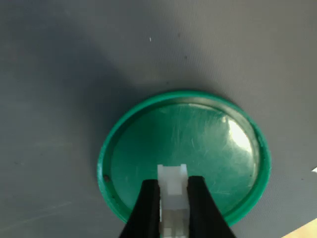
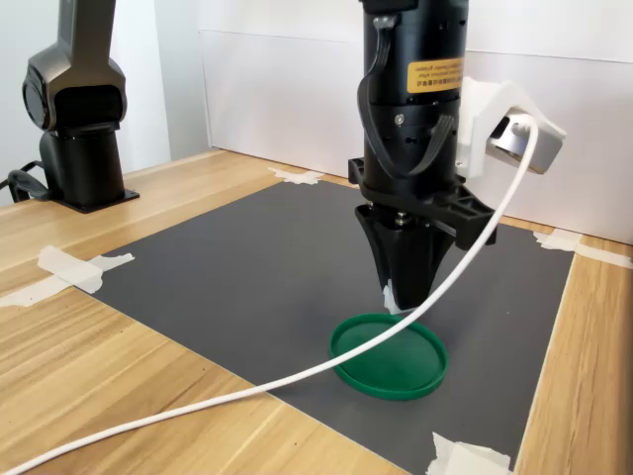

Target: Grasp a white terminal and put it in the green lid.

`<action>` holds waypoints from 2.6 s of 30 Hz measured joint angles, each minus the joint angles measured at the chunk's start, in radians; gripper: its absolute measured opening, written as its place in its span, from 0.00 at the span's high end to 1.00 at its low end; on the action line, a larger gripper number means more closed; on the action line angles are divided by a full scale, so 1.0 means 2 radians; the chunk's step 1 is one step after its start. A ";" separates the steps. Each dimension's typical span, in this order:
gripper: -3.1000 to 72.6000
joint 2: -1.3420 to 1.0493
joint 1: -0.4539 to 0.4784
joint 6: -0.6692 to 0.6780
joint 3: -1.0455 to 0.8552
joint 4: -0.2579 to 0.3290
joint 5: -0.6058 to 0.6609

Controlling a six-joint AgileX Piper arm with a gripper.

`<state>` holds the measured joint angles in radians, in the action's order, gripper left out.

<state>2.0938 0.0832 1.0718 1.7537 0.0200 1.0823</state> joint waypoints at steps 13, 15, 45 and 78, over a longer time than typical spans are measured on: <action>0.52 0.021 0.000 0.001 0.000 -0.019 0.017; 0.38 0.021 0.000 -0.001 0.000 -0.022 0.014; 0.46 -0.231 0.010 -0.051 0.000 0.159 -0.026; 0.99 -0.896 0.016 -0.600 -0.644 0.056 -0.296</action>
<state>0.3010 0.1158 -0.1279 0.4663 0.1318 0.4902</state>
